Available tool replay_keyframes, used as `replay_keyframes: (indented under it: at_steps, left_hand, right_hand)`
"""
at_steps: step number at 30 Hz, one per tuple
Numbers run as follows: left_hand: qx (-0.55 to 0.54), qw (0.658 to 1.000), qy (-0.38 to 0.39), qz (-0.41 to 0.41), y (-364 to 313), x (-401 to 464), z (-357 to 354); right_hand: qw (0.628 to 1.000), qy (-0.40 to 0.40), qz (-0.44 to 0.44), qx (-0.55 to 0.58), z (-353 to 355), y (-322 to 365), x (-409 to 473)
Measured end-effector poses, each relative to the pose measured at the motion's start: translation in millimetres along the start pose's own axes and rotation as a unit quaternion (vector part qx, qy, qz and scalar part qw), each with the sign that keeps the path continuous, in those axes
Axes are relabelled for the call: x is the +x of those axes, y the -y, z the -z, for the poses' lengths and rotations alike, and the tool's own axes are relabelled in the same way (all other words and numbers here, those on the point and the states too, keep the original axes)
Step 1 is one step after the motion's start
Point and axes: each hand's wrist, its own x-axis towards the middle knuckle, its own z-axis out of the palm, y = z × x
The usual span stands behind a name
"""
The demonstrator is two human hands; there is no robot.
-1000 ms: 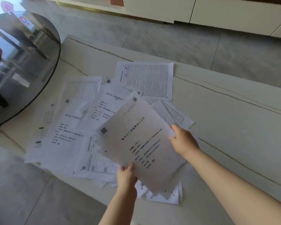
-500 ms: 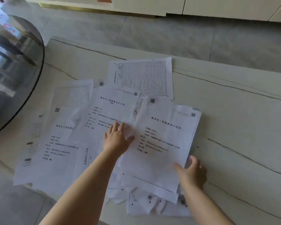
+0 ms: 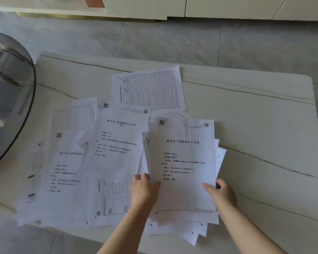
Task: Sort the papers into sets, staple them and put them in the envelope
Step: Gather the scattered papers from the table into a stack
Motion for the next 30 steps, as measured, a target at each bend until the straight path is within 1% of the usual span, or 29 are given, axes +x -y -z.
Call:
replay_keyframes:
  at_steps: [2,4,5,7,9,10,12,15,18,20,22,25,28,30]
  left_hand:
    - [-0.107,0.993,0.029,0.026,-2,-11,-7]
    - [-0.189,0.980,0.042,0.052,-5,-20,-13]
    - [-0.200,0.977,0.046,0.051,-5,-23,-15]
    - [-0.188,0.980,0.057,0.026,-7,-27,-16]
    - [-0.189,0.980,0.067,0.011,-10,-31,-14]
    - [-0.208,0.976,0.066,0.017,-11,-33,-14]
    - [-0.270,0.960,0.062,0.040,-12,-42,-9]
    - [-0.359,0.930,0.054,0.052,-11,-58,-2]
    - [-0.419,0.906,0.011,0.056,-6,-74,10]
    - [-0.422,0.905,-0.013,0.059,1,-80,23]
    - [-0.396,0.916,-0.027,0.053,9,-83,38]
    - [-0.361,0.932,-0.020,0.022,15,-77,56]
    - [-0.274,0.961,0.005,-0.017,8,-53,57]
    - [-0.187,0.981,0.018,-0.051,-4,-31,49]
  right_hand:
    - [0.999,0.000,0.011,0.040,5,-2,-3]
    - [0.999,0.003,0.023,0.046,10,-5,-7]
    - [0.999,0.007,0.042,0.030,13,-7,-8]
    - [0.996,0.017,0.087,-0.001,23,-6,-11]
    - [0.994,0.036,0.105,0.008,36,-4,-18]
    - [0.993,0.051,0.101,0.023,41,-3,-21]
    - [0.991,0.084,0.092,0.054,48,-3,-27]
    - [0.986,0.129,0.087,0.065,50,-2,-40]
    - [0.982,0.147,0.095,0.072,46,4,-54]
    - [0.982,0.132,0.100,0.095,42,13,-67]
    - [0.981,0.116,0.104,0.120,37,18,-75]
    - [0.983,0.090,0.097,0.128,27,21,-76]
    - [0.986,0.035,0.037,0.161,10,12,-62]
    - [0.982,-0.013,-0.001,0.190,-1,7,-48]
